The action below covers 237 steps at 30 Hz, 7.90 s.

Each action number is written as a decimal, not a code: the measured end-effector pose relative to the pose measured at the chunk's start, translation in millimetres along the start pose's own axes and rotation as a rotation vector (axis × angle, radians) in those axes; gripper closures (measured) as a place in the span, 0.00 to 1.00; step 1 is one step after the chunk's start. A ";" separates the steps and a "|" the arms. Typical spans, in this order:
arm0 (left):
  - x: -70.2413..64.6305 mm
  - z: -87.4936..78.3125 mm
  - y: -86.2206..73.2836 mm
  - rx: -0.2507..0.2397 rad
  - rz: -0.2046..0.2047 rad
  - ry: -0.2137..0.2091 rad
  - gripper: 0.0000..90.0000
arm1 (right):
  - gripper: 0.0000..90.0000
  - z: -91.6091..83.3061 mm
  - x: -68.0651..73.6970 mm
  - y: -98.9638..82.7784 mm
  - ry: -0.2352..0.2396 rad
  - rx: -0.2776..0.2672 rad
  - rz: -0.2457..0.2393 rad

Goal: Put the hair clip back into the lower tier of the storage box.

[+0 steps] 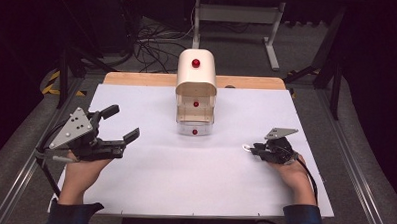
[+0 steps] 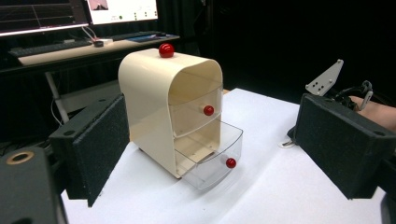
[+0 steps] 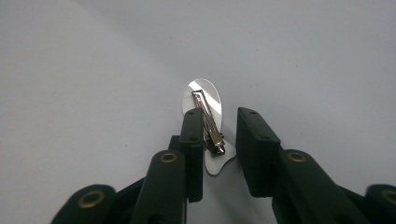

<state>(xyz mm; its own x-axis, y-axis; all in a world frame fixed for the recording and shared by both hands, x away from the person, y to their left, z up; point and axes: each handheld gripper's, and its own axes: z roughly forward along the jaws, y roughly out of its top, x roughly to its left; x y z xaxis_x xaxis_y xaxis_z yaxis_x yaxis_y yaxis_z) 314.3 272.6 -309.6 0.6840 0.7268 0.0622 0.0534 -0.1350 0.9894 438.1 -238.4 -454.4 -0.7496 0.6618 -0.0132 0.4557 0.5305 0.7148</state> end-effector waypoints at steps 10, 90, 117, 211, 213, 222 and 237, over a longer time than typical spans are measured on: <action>0.9 -2.0 0.6 0.001 0.007 0.002 0.13 | 0.92 -1.7 5.4 3.9 -0.019 0.006 -0.023; 2.1 -0.5 -1.0 -0.004 0.001 -0.004 0.13 | 0.93 -29.9 41.0 42.4 -0.067 -0.372 -0.017; 0.3 -0.6 -0.5 -0.010 -0.002 -0.014 0.13 | 0.93 -21.1 63.1 61.7 -0.039 -0.413 -0.060; 3.6 -0.2 -2.4 -0.023 -0.016 -0.026 0.13 | 0.88 57.4 75.1 117.3 -0.029 -0.405 -0.022; 3.4 0.1 -2.5 -0.022 -0.015 -0.026 0.13 | 0.85 56.6 74.5 117.3 -0.033 -0.406 -0.020; 2.4 0.5 -2.5 -0.020 -0.014 -0.027 0.13 | 0.69 46.7 72.7 116.4 -0.034 -0.428 -0.005; 1.4 1.7 -3.1 -0.015 -0.014 -0.026 0.12 | 0.55 28.5 71.9 110.7 -0.029 -0.503 0.025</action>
<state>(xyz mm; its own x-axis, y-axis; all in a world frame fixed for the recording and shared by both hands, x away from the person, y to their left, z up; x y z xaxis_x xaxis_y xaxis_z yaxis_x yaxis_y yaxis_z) 316.3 272.9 -312.8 0.7017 0.7110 0.0453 0.0519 -0.1144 0.9921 448.4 -117.0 -396.1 -0.7248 0.6890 -0.0063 0.1798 0.1980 0.9636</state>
